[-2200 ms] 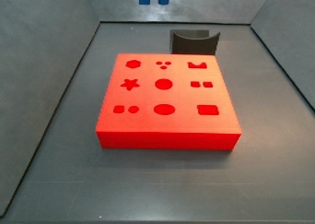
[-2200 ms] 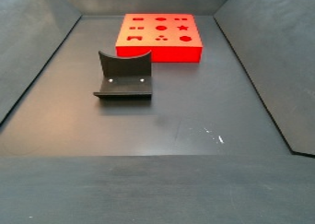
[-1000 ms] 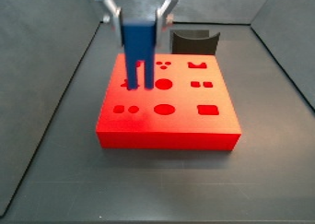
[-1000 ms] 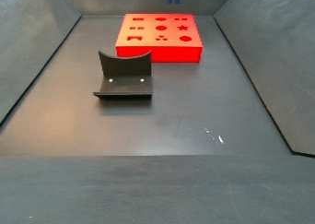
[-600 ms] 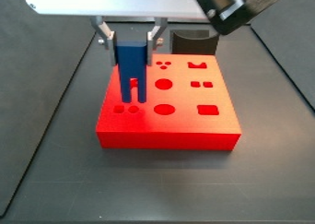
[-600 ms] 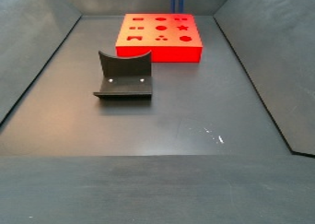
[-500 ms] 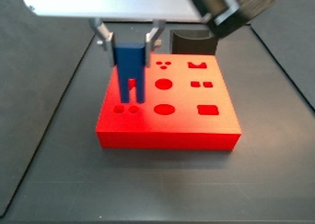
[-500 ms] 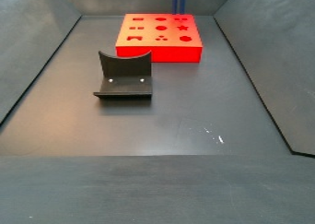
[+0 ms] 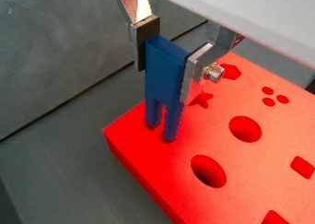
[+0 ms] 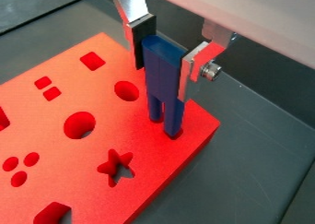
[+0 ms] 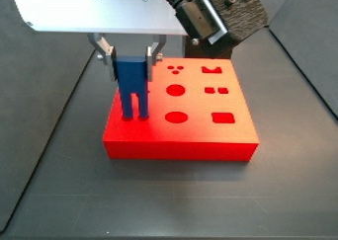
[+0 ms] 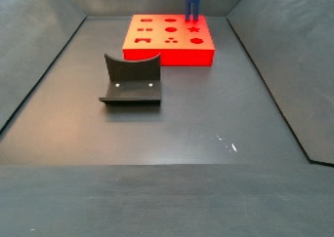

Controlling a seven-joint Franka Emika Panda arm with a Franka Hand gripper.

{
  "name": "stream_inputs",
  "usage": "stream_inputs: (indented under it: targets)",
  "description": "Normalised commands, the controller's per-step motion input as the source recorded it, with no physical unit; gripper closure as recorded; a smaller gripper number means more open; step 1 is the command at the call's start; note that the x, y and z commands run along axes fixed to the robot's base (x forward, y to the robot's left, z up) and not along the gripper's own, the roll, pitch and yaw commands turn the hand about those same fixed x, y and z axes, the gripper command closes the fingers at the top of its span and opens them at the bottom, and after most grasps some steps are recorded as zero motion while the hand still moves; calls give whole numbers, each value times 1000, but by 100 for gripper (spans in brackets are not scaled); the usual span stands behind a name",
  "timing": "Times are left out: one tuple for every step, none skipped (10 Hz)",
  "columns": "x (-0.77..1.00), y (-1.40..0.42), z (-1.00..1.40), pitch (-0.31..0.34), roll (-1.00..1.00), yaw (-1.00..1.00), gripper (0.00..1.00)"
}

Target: Insert the square-circle object.

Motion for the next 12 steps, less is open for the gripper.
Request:
stream_inputs:
  targets:
    - [20, 0, -186, -84, -19, 46, 100]
    - [0, 0, -286, -79, 0, 0, 100]
    - [0, 0, -311, -54, 0, 0, 100]
    - [0, 0, -366, -73, 0, 0, 100]
    - [0, 0, -617, -86, 37, 0, 100]
    - [23, 0, -649, -73, 64, 0, 100]
    - [51, 0, -611, -50, 123, 0, 100]
    - [29, -43, -651, -49, 199, 0, 100]
    - [0, -94, -711, -76, 261, 0, 100]
    - [0, -157, -671, -66, 310, 17, 100]
    - [49, -120, -760, -60, 257, 0, 100]
    - [223, 0, -997, -34, 84, 0, 100]
